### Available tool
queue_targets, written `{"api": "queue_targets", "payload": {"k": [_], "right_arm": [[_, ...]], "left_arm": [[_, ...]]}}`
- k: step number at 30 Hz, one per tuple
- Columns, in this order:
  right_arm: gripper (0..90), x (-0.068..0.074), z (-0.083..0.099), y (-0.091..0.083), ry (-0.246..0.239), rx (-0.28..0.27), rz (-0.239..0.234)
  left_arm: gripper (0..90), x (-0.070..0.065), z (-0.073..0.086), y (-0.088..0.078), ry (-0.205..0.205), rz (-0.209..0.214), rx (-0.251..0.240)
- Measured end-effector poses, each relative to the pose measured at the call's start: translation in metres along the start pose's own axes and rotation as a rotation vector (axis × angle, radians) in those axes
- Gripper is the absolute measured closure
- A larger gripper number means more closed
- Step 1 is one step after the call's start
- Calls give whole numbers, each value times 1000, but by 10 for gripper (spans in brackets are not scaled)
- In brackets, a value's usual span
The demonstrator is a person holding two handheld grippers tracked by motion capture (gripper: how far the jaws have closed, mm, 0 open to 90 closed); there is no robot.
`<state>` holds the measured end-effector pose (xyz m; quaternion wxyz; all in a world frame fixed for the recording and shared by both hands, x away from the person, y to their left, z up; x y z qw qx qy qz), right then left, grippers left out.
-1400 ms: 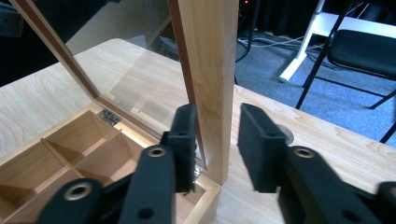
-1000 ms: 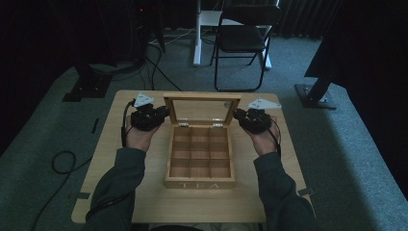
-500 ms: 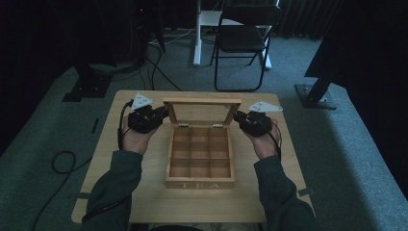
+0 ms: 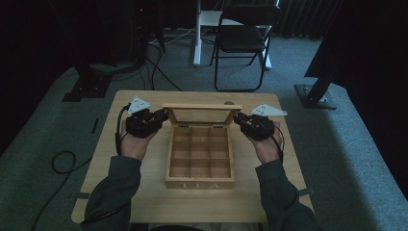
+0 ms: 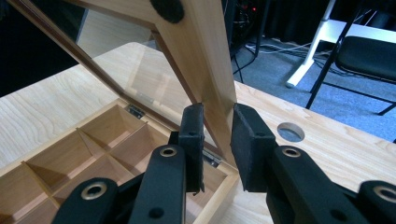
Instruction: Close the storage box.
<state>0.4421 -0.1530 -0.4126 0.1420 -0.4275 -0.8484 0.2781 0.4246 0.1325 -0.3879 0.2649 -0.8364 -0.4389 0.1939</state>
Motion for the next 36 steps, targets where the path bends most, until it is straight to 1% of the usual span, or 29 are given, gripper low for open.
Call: {"api": "queue_targets", "payload": {"k": [4,8,11,13,16,22,28,31,34,35,36], "right_arm": [[741,2,3,-1,16,2,-11],[735,4,4,-4,13,5,-13],[726,6,4,-8,27,-1,-36],[726,7,3,-12,27,-6,-44],[723,9,2,-17,11,-7,-38],[710,14,1,-25,4,-15,-42],[707,16,3,-27,8,-10,-44],[707,18,4,-29,6,-12,-45],[706,19,5,-30,1,-11,-47],[706,19,6,-30,2,-11,-47],[705,20,7,-31,2,-9,-47]], "left_arm": [[741,-1,2,-1,1,3,2],[741,-3,5,-4,1,11,2],[731,-5,6,-7,3,21,-4],[727,-6,6,-9,6,21,-8],[719,-8,7,-10,7,22,-8],[698,-10,11,-11,5,34,-15],[683,-12,13,-13,5,41,-20],[679,-13,15,-15,3,53,-28],[677,-14,17,-16,7,50,-27],[670,-15,17,-17,5,59,-33],[665,-15,17,-17,5,59,-33]]}}
Point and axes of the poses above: each handheld gripper's, and its own axes: y roughly forward along the jaws, z roughly out of its underside, x roughly to its left, the point moved 8 cm from there along y, roughly forward along the jaws, and after that the axes turned 12 degrees about x, right-handed, at the moved point
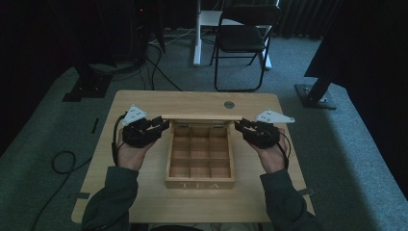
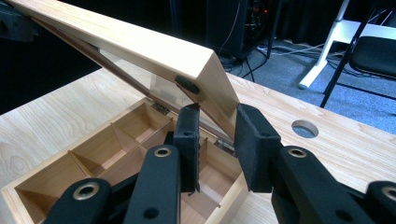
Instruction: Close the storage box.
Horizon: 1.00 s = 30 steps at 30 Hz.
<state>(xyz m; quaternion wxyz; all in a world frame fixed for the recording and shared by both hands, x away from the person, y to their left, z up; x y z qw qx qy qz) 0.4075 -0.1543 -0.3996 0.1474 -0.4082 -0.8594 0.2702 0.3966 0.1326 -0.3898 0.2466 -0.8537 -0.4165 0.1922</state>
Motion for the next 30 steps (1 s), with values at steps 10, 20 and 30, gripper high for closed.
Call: {"api": "queue_targets", "payload": {"k": [10,20,30], "right_arm": [[701,4,5,-3,6,-7,-8],[680,11,10,-11,-13,-3,-12],[665,18,14,-16,-21,-11,-11]], "left_arm": [[658,-4,5,-4,28,-11,5],[636,-7,14,-6,33,0,19],[614,-14,18,-10,66,-10,23]]}}
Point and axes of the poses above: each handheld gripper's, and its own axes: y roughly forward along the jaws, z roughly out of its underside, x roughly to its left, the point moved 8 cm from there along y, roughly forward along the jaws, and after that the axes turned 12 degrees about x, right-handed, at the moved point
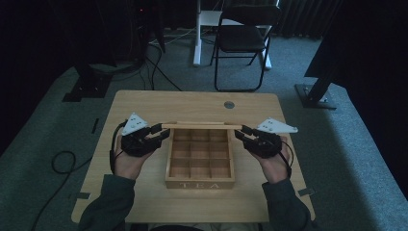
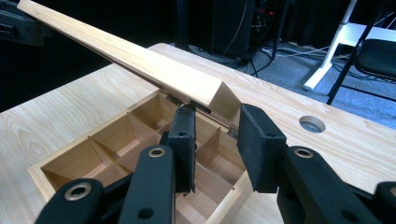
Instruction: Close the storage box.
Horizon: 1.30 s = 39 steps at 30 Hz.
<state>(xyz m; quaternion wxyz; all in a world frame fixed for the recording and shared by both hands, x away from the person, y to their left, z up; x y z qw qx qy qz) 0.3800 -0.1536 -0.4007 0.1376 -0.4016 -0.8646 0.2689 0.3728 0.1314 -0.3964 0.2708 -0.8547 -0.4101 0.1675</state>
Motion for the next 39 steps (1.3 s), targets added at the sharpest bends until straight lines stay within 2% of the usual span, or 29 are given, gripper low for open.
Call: {"api": "queue_targets", "payload": {"k": [4,11,16,31,39], "right_arm": [[663,2,2,-1,1,0,3],[601,3,7,-3,22,-1,-7],[593,6,13,-3,32,3,-9],[585,14,26,-1,12,25,4],[583,15,32,1,25,30,-3]], "left_arm": [[612,-1,2,1,-2,1,8],[606,-2,8,2,-10,15,19],[602,-5,14,2,-21,22,27],[574,-8,28,4,-38,41,48],[573,-9,34,6,-43,44,59]]}}
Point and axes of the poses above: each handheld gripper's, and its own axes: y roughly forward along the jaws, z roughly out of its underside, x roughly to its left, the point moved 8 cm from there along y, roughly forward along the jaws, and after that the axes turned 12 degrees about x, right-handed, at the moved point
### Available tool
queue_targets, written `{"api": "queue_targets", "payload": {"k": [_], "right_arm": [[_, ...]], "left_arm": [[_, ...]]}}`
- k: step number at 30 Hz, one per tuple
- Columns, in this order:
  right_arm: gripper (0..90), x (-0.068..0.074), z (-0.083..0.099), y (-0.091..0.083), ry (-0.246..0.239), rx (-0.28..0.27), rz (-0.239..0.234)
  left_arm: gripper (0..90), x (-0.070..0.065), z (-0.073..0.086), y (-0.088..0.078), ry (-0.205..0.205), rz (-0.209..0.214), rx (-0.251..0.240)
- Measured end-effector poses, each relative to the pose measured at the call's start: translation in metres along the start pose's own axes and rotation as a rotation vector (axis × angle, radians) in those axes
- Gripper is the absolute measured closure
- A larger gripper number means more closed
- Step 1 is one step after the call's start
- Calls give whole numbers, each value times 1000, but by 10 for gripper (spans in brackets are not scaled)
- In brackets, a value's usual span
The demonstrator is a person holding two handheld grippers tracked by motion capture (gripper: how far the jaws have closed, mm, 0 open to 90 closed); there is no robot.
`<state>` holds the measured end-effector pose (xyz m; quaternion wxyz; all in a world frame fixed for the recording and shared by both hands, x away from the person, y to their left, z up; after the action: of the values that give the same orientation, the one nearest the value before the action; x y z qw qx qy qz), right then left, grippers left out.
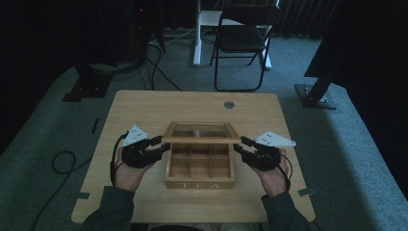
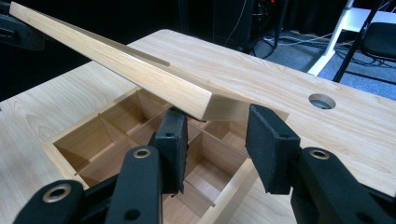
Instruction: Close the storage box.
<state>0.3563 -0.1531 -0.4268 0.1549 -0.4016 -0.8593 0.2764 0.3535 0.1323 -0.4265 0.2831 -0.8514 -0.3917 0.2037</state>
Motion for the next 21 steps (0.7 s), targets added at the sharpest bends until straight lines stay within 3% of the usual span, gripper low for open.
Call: {"api": "queue_targets", "payload": {"k": [21], "right_arm": [[581,6,9,2,-13,23,16]], "left_arm": [[573,-4,11,3,-14,18,3]]}}
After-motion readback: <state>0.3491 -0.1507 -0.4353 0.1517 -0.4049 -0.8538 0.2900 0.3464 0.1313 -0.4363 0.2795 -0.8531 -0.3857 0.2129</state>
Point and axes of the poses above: each handheld gripper's, and its own axes: y roughly forward along the jaws, z roughly out of its underside, x roughly to its left, the point moved 8 cm from there along y, roughly forward along the jaws, and after that the axes turned 12 degrees about x, right-handed, at the moved point
